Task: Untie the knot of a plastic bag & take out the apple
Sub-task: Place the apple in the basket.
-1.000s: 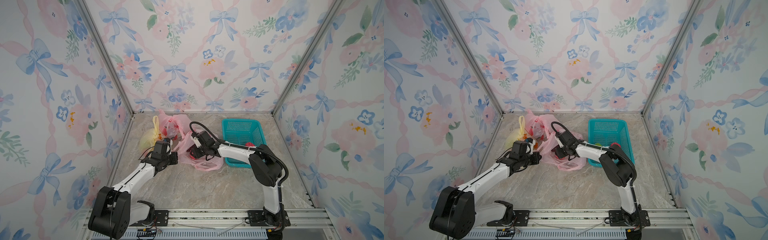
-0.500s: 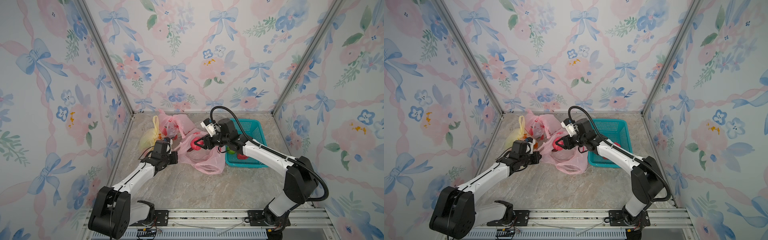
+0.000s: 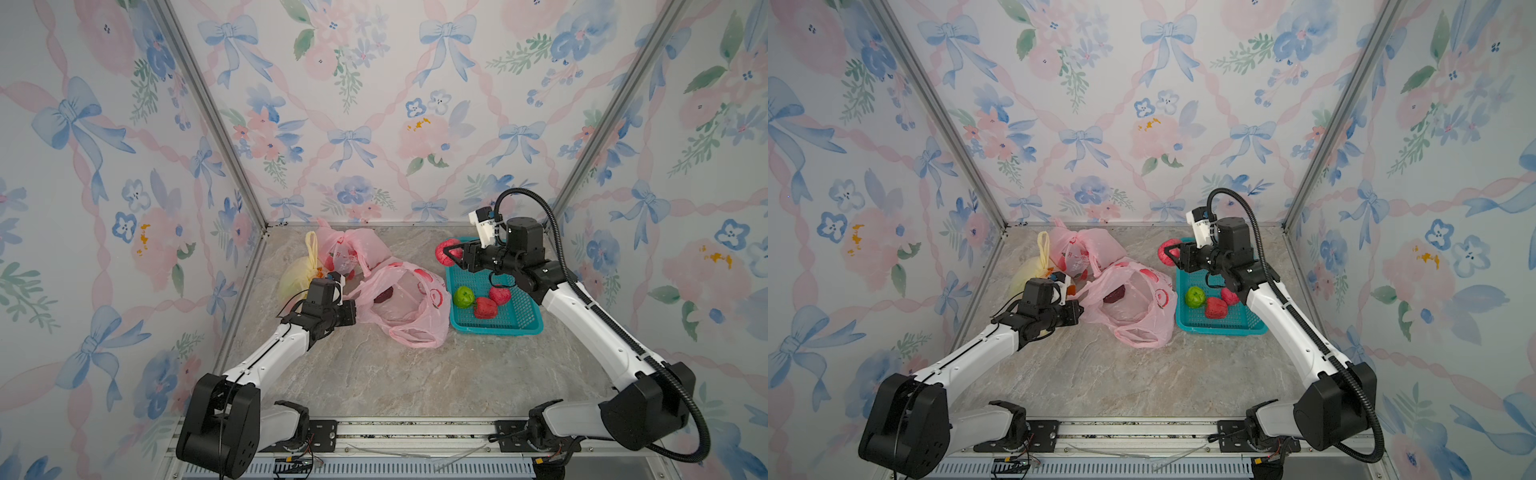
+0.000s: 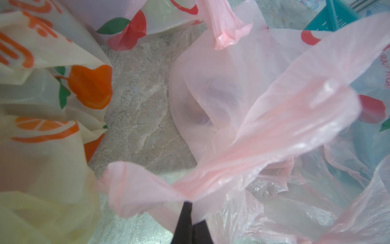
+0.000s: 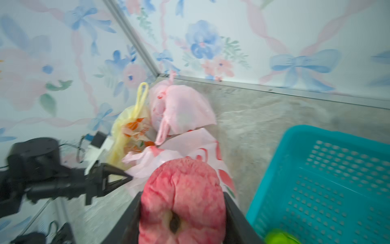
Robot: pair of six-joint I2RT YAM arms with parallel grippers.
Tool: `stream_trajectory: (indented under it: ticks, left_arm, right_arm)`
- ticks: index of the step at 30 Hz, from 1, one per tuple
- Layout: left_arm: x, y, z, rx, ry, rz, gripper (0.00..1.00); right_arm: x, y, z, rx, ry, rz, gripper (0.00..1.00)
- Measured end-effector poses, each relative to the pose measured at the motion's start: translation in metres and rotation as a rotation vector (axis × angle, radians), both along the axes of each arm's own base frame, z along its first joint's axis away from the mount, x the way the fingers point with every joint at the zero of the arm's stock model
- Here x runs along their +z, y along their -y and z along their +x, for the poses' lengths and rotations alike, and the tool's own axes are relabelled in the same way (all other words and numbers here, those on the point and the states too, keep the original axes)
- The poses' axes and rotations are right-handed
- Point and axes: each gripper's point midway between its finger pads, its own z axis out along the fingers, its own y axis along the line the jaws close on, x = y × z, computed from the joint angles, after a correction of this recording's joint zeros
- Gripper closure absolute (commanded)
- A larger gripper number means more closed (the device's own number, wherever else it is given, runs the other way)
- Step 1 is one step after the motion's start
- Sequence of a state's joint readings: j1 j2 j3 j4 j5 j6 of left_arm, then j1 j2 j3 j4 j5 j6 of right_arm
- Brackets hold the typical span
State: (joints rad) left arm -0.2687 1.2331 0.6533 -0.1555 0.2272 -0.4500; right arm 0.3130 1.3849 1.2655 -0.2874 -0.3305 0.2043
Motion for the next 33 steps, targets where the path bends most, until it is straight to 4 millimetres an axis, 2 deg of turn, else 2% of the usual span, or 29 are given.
stream_trajectory:
  ticks: [3, 7, 10, 14, 18, 24, 30, 33]
  left_arm:
    - [0.0, 0.0, 0.0, 0.0, 0.0, 0.0, 1.0]
    - [0.0, 0.0, 0.0, 0.0, 0.0, 0.0, 1.0]
    - [0.0, 0.0, 0.0, 0.0, 0.0, 0.0, 1.0]
    - [0.0, 0.0, 0.0, 0.0, 0.001, 0.0, 1.0]
    - [0.003, 0.001, 0.002, -0.001, 0.006, -0.001, 1.0]
    - [0.004, 0.002, 0.002, -0.002, 0.009, 0.0, 1.0]
    - [0.004, 0.002, 0.002, -0.003, 0.01, 0.0, 1.0]
    - [0.004, 0.002, 0.002, -0.003, 0.01, 0.0, 1.0]
  right_arm:
    - [-0.036, 0.041, 0.024, -0.163, -0.057, -0.132, 0.49]
    - [-0.095, 0.08, 0.045, -0.287, -0.177, -0.277, 0.49]
    - [-0.135, 0.098, 0.051, -0.324, -0.27, -0.349, 0.49]
    - [-0.171, 0.104, 0.06, -0.331, -0.344, -0.391, 0.49]
    - [-0.187, 0.101, 0.073, -0.326, -0.37, -0.404, 0.48]
    - [-0.193, 0.093, 0.099, -0.321, -0.354, -0.4, 0.43]
    - [-0.204, 0.081, 0.109, -0.302, -0.36, -0.406, 0.41]
    - [-0.213, 0.078, 0.11, -0.296, -0.373, -0.411, 0.36]
